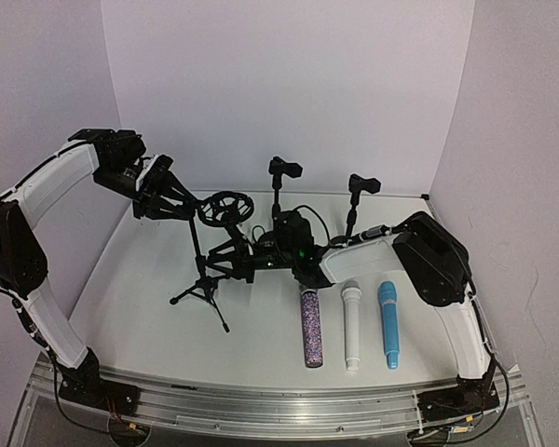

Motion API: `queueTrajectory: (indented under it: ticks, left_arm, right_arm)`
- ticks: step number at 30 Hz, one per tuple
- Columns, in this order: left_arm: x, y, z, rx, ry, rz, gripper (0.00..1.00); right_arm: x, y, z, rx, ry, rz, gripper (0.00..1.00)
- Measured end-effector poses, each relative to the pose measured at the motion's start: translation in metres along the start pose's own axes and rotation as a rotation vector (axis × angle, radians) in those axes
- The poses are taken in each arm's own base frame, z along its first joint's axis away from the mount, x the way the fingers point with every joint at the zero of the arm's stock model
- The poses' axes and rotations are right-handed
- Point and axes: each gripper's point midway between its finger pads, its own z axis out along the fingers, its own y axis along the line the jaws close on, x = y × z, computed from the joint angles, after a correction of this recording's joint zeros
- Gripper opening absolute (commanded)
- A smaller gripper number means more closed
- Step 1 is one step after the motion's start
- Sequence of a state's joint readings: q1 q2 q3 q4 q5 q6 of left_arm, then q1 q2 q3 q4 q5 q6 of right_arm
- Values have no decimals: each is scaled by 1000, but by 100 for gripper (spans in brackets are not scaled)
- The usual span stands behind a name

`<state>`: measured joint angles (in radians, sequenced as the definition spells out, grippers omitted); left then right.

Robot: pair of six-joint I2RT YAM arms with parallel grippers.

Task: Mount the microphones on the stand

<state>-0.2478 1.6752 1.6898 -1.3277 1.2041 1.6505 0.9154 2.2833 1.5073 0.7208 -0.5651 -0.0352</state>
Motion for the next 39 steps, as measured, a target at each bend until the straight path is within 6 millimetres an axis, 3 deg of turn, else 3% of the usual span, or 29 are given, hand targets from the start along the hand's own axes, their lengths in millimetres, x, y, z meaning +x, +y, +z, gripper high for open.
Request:
queueTrajectory:
  ticks: [7,16,19,26,39]
  left_arm:
    - [0,0,0,0,0,0,0]
    - [0,0,0,1,-1,1,0]
    - [0,-1,0,1,-3,2,0]
    - [0,-4,2,-7,-22,17,0]
    - [1,2,2,-24,-31,35,0]
  right_arm:
    - [0,1,0,-7,1,6,22]
    - [0,2,0,-13,7,16,0]
    - [0,2,1,-14,15,49,0]
    - [1,2,2,-15,32,283,0]
    - [1,-7,3,46,29,874,0]
